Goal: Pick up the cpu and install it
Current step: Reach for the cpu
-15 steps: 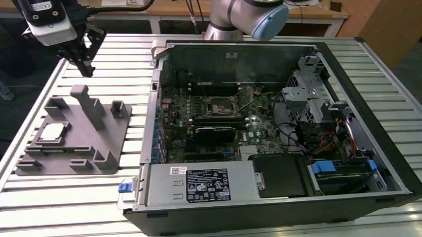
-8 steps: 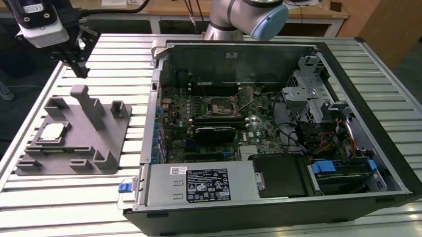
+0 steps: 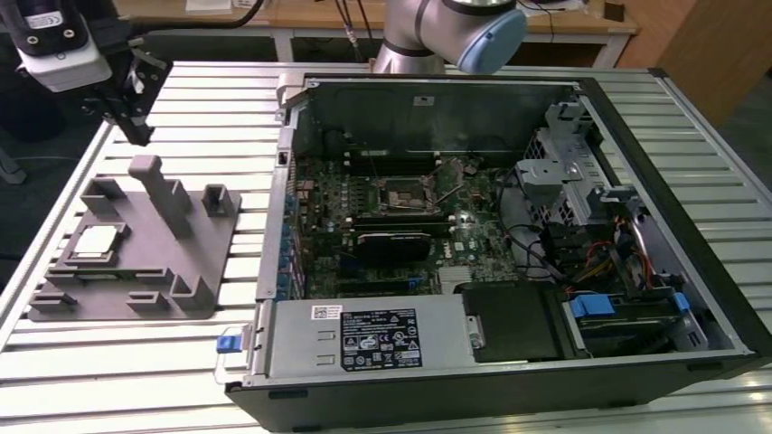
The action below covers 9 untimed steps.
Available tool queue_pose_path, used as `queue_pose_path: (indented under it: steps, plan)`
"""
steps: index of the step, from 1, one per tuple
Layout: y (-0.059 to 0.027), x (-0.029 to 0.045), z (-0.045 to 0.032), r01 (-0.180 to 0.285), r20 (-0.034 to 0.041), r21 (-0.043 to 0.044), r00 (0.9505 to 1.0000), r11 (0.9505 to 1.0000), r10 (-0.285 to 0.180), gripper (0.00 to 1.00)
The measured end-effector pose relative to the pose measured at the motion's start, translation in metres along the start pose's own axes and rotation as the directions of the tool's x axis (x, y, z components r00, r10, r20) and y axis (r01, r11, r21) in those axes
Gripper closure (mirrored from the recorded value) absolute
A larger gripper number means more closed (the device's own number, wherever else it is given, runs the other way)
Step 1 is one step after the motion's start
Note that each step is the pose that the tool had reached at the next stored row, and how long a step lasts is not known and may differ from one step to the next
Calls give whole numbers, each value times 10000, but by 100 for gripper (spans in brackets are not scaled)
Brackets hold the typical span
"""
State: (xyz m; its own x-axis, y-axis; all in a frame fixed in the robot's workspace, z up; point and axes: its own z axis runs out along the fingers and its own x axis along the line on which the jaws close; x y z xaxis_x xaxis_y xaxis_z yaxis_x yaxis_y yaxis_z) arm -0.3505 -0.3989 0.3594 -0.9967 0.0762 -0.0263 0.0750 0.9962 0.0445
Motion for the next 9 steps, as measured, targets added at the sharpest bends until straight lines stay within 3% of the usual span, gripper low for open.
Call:
queue_pose_path:
  steps: [9]
  plan:
    - [-13, 136, 49, 0, 1, -1, 10000, 10000, 0, 89]
